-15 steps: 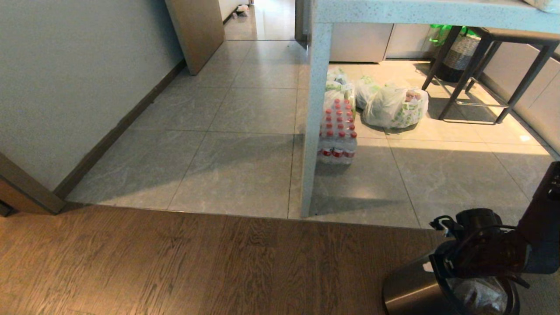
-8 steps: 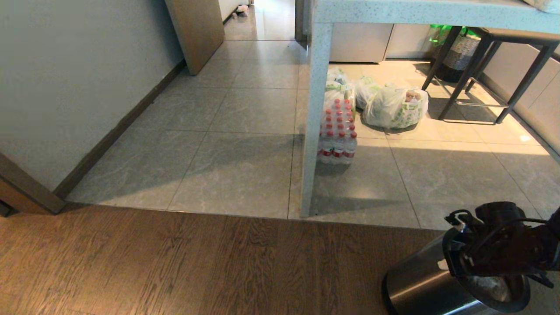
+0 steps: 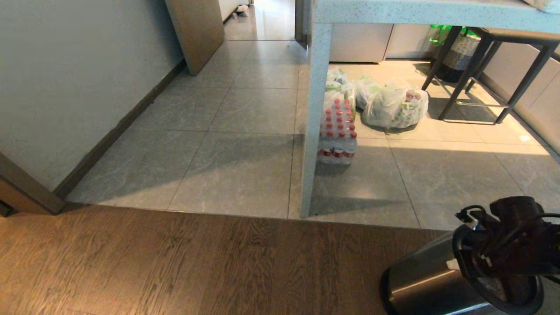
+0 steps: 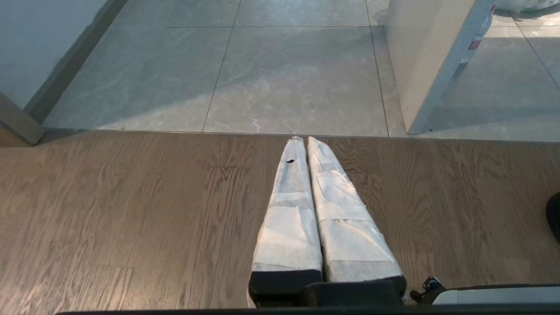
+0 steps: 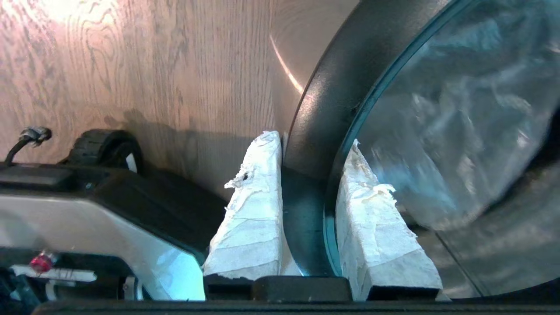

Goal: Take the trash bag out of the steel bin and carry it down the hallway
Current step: Place the outer trash can on the ground

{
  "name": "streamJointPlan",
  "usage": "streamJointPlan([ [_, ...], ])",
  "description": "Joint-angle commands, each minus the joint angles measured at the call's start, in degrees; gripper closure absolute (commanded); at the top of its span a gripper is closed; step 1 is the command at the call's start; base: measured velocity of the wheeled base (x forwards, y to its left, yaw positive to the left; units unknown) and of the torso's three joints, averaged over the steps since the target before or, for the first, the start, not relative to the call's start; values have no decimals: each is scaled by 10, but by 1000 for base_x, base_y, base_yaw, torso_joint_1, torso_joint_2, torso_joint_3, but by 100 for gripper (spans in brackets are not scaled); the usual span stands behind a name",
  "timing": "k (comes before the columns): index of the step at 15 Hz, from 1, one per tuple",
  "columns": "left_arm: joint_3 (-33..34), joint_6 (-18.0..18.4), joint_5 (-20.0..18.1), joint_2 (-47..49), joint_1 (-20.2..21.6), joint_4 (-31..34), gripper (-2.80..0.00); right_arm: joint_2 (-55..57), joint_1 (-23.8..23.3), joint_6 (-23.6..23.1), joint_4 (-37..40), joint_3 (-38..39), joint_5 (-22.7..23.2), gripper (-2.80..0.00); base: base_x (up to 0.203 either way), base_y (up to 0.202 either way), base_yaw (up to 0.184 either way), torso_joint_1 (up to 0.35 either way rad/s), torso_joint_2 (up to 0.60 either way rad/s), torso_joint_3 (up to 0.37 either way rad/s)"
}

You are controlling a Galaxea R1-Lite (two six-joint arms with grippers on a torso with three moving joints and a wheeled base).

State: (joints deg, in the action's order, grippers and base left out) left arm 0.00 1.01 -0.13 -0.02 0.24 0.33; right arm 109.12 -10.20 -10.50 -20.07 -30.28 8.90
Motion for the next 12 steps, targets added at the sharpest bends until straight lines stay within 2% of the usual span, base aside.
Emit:
streamJointPlan([
  [1,1,0,0,0,0,0,0,-56,0,0,26,8,0,0,0,0,0,0,0,0],
  [8,1,0,0,0,0,0,0,-200,0,-3,131,7,-1,0,0,0,0,0,0,0],
  [12,1,0,0,0,0,0,0,-295,0,-20,200,6,-1,0,0,0,0,0,0,0],
])
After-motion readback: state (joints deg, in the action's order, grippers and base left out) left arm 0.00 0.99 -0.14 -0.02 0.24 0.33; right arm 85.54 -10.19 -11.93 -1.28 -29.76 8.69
